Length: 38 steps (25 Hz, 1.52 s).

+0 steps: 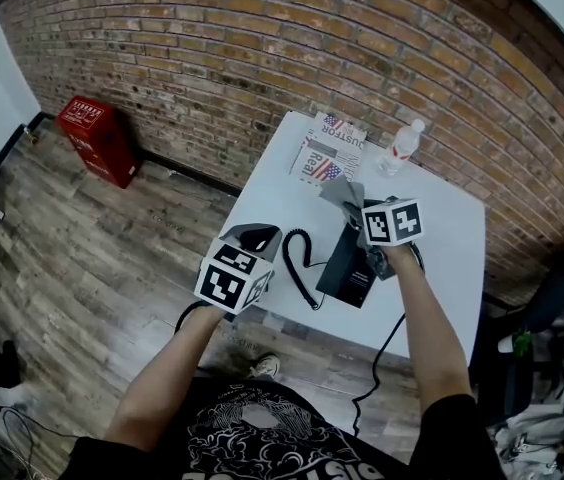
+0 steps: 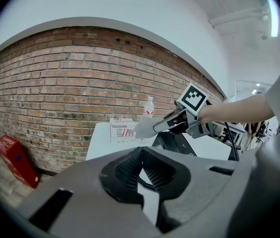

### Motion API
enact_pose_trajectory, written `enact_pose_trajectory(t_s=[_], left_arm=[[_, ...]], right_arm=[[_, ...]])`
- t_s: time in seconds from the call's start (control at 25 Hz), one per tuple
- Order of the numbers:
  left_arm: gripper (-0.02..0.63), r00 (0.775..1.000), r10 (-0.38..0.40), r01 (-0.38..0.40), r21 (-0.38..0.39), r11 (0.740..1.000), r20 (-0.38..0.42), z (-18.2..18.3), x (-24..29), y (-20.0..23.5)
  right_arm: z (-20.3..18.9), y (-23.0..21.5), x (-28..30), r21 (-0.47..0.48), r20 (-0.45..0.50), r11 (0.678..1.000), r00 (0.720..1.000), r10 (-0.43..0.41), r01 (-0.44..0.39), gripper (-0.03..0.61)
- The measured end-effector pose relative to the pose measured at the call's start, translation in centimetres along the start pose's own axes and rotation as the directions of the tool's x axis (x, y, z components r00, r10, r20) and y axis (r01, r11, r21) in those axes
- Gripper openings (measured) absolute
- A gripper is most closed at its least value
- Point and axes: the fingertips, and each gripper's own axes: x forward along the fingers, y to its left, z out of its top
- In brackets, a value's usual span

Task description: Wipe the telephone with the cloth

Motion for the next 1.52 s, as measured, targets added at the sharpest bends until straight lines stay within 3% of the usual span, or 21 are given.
enact_pose_trajectory(t_s=[0.72,1.52], left_arm=[[0.007,1.0,-0.031,0.031,0.005,1.0,-0.006,-0.9,-1.2,1.1],[0.006,0.99,-0.139,0.14,0.045,0.989,-0.021,-2.1,-3.2,-0.6]], right_arm=[[-3.1,3.0,1.7,-0.066,-0.107,0.998,0.994,-0.026,0.019,0.011],[-7.2,6.7,0.3,0.018,-0.116,0.997,0.99,-0.078,0.081,0.011]])
